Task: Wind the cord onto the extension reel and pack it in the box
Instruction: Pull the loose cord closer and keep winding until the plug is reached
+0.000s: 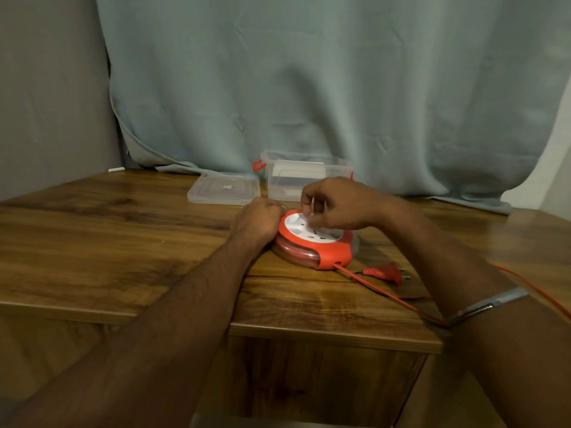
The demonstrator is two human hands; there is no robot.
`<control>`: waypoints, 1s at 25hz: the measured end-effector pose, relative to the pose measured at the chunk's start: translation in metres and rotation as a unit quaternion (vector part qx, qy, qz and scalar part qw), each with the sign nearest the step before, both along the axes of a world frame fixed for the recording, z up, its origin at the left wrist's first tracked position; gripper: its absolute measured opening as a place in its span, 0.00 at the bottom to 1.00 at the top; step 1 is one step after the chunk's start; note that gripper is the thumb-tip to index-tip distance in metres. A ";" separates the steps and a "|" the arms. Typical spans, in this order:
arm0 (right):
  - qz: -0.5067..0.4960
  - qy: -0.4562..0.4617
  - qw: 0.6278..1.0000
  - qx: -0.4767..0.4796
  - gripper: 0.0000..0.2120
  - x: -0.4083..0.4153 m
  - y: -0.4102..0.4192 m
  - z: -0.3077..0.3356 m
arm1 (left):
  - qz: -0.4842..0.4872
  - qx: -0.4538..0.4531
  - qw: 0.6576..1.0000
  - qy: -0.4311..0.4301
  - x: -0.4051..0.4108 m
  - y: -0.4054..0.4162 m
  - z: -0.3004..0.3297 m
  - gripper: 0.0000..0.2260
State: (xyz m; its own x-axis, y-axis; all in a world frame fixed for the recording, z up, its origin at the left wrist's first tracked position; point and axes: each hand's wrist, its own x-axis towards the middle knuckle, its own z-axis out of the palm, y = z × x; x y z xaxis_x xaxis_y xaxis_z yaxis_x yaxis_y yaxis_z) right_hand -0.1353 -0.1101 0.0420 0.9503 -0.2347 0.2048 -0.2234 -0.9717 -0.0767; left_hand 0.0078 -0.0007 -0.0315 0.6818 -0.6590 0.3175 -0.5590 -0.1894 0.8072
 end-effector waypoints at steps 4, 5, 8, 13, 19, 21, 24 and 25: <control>0.039 0.050 0.996 0.065 0.21 -0.009 -0.016 0.006 | 0.009 0.014 1.000 -0.014 0.001 -0.001 -0.001 0.15; 0.034 0.059 0.995 0.077 0.23 -0.008 -0.020 0.007 | 0.013 0.015 1.000 -0.014 0.001 -0.001 -0.001 0.15; 0.028 0.061 0.991 0.116 0.26 -0.009 -0.030 0.005 | 0.017 0.025 0.999 -0.024 0.000 -0.002 -0.001 0.15; 0.033 0.032 0.991 0.130 0.26 -0.012 -0.029 0.000 | 0.023 0.045 0.998 -0.037 0.002 -0.004 -0.001 0.16; 0.021 0.030 0.996 0.082 0.15 -0.005 -0.013 -0.005 | 0.021 0.035 0.999 -0.025 0.000 -0.002 -0.001 0.16; 0.014 0.036 0.997 0.066 0.18 -0.001 -0.009 -0.007 | 0.020 0.033 0.999 -0.031 0.000 -0.002 -0.001 0.16; 0.003 0.026 0.999 0.035 0.25 0.005 -0.004 -0.011 | 0.021 0.031 0.999 -0.030 -0.002 -0.001 0.002 0.16; -0.002 0.018 1.000 0.024 0.26 0.006 -0.002 -0.012 | 0.019 0.035 0.999 -0.034 -0.002 0.000 0.002 0.16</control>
State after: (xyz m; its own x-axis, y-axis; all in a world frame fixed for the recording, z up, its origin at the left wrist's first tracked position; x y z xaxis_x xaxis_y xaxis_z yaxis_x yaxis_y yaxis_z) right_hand -0.1289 -0.1123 0.0296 0.9559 -0.2470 0.1587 -0.2304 -0.9662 -0.1159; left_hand 0.0054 -0.0011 -0.0295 0.6860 -0.6545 0.3178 -0.6027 -0.2665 0.7522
